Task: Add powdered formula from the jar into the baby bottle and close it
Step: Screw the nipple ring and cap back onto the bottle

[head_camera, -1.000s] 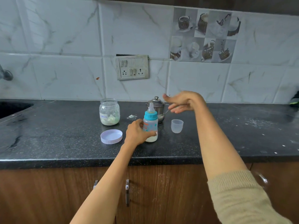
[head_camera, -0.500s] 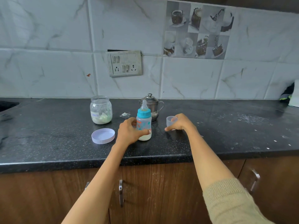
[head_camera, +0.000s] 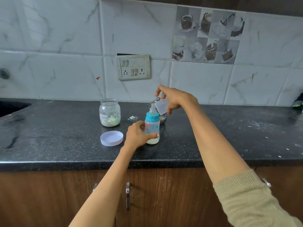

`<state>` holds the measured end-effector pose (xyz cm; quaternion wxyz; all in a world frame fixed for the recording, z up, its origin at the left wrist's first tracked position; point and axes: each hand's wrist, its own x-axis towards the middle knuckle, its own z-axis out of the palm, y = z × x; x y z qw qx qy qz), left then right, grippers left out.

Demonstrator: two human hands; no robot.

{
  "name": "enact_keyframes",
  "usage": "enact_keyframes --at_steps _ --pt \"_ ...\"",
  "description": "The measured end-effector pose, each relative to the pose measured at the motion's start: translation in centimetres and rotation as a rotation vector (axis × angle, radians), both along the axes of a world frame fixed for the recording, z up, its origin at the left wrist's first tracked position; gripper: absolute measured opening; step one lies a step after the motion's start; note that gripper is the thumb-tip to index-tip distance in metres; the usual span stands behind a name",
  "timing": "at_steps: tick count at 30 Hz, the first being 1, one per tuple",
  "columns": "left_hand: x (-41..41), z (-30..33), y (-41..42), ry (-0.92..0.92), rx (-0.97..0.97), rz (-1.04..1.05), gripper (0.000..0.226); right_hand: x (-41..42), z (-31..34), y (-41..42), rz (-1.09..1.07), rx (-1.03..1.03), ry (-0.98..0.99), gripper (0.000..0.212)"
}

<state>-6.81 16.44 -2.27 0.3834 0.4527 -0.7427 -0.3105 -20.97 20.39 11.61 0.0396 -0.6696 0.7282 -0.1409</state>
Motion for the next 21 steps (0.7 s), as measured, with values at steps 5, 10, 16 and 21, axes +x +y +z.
enact_keyframes --at_steps 5,10,16,21 --pt "0.0 0.0 0.0 -0.001 0.008 0.002 0.064 1.8 0.7 -0.3 0.064 0.011 0.109 0.063" --pt "0.0 -0.1 0.0 0.002 -0.005 0.007 0.06 2.9 0.2 -0.1 0.127 0.033 0.164 0.061" --pt "0.0 -0.1 0.0 0.002 0.001 0.003 0.058 3.4 0.7 -0.1 0.145 0.085 0.187 0.061" --pt "0.1 -0.1 0.0 0.006 0.002 0.005 0.057 3.9 0.9 -0.6 0.15 0.151 0.247 0.061"
